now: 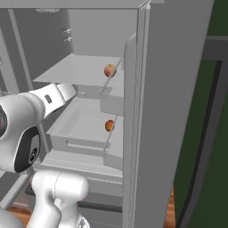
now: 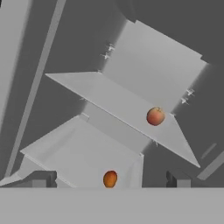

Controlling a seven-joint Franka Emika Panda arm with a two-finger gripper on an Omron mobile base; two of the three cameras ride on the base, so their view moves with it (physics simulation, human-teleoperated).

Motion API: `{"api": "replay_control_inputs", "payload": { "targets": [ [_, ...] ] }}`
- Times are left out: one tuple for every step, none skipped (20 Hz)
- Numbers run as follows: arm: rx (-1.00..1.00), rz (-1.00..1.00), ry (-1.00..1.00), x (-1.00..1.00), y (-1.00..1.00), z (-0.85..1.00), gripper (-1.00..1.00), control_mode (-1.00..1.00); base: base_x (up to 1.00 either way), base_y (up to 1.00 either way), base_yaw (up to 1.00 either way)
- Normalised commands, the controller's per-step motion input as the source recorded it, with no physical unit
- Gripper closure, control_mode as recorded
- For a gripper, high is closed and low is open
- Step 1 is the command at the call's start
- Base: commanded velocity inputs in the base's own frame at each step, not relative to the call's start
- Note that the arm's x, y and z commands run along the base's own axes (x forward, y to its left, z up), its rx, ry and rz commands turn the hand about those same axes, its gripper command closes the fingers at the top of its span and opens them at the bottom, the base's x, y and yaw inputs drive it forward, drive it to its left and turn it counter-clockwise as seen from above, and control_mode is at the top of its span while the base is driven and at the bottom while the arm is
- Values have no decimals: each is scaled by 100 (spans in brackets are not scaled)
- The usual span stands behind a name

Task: Retrieve the peach and mango from the fridge and place them into the bowl on the dining table.

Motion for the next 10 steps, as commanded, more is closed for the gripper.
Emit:
{"api": "replay_control_inputs", "payload": {
  "targets": [
    [0, 0, 0, 0, 0, 0, -100, 100, 77, 0, 0],
    [0, 0, 0, 0, 0, 0, -100, 100, 61, 0, 0],
    [0, 0, 0, 0, 0, 0, -100, 100, 42, 0, 0],
    [0, 0, 0, 6, 0, 0, -100, -100, 0, 0, 0],
    [0, 5, 0, 0, -13, 0, -100, -100, 0, 0, 0],
    [0, 0, 0, 0, 0, 0, -100, -100, 0, 0, 0],
    [0, 0, 0, 0, 0, 0, -100, -100, 0, 0, 0],
    [0, 0, 0, 0, 0, 0, -100, -100, 0, 0, 0],
    [0, 0, 0, 0, 0, 0, -100, -100, 0, 0, 0],
    [0, 0, -4, 0, 0, 0, -100, -100, 0, 0, 0]
  ]
}}
